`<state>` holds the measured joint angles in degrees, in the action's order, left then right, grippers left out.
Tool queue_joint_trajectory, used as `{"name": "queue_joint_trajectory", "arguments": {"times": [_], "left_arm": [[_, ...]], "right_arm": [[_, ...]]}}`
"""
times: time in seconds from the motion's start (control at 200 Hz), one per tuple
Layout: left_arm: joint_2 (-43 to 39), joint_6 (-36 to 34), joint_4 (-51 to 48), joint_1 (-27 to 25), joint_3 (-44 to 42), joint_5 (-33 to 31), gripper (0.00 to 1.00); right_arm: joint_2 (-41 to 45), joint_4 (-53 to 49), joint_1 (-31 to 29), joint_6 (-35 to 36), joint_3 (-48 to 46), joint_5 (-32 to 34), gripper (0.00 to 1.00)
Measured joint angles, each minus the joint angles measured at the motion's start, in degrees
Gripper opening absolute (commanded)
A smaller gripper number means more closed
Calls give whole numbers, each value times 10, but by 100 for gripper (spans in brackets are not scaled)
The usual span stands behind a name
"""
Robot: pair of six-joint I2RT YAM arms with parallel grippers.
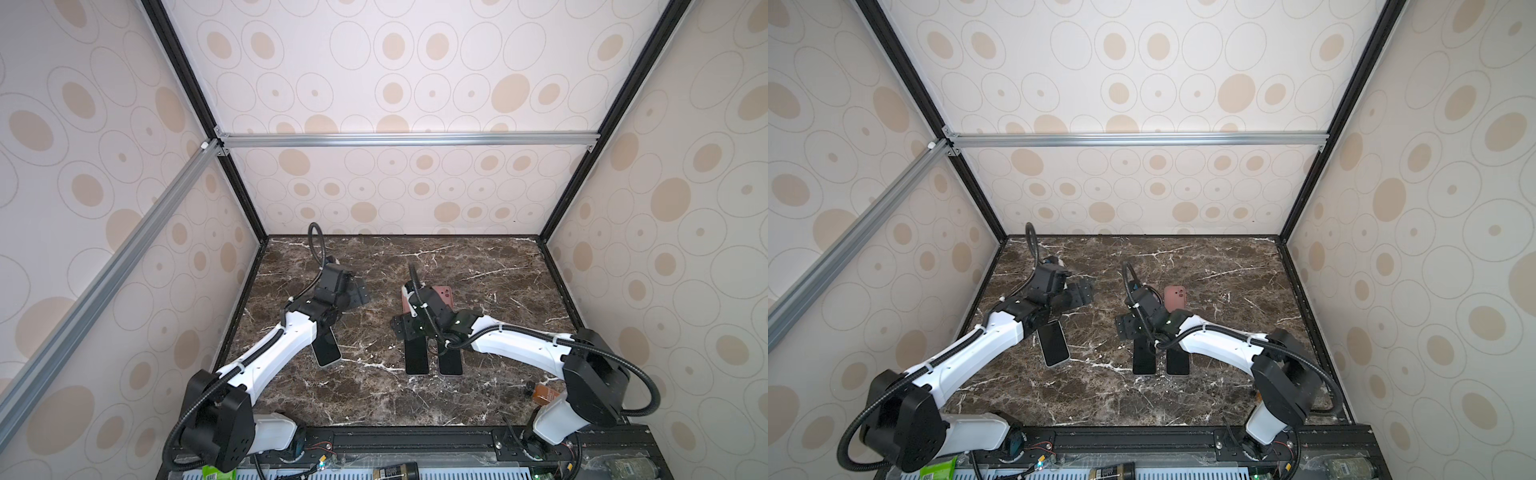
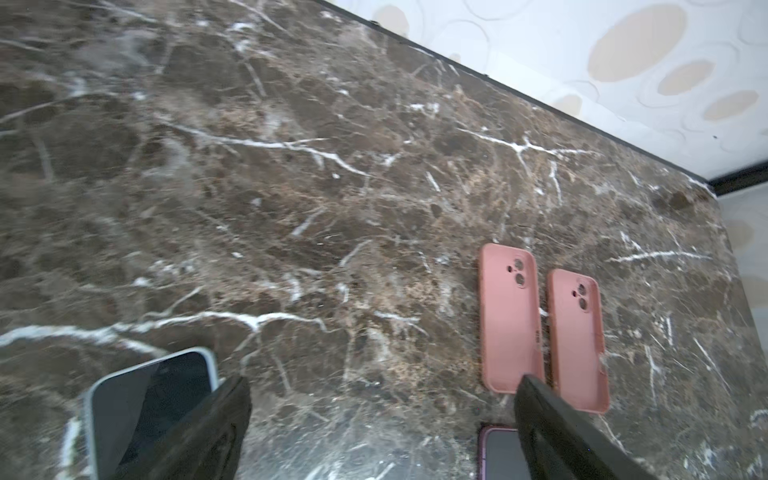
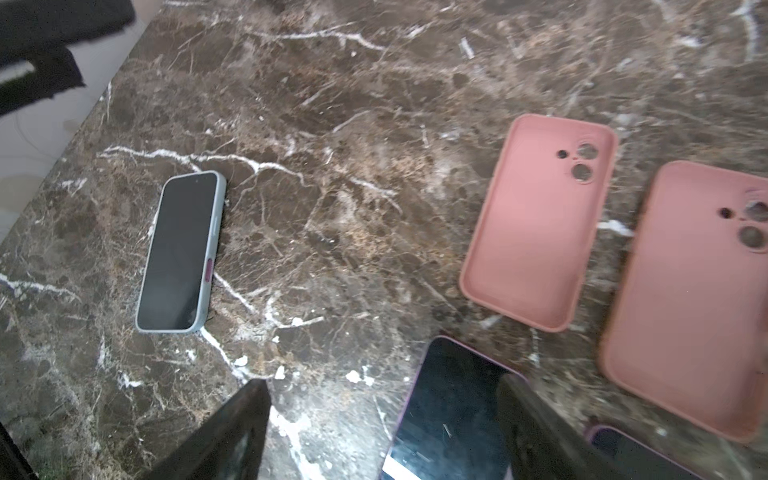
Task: Take the phone out of the phone case
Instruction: 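Reach the right gripper across to the light-blue phone while the left draws back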
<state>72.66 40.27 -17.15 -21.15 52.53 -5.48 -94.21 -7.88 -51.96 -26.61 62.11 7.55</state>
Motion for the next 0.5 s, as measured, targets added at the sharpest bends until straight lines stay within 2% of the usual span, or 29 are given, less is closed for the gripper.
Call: {"name": "queue_joint_trajectory", "arguments": {"times": [0.22,0.5], "left_arm": [[-94,-6,3,128,-75,45,99],[-131,-16,8,298,-146,165,99]], "right_arm": [[-121,2,-68,-13,110,11,92],[-255,-34,-124,-21,288,7,92]]}}
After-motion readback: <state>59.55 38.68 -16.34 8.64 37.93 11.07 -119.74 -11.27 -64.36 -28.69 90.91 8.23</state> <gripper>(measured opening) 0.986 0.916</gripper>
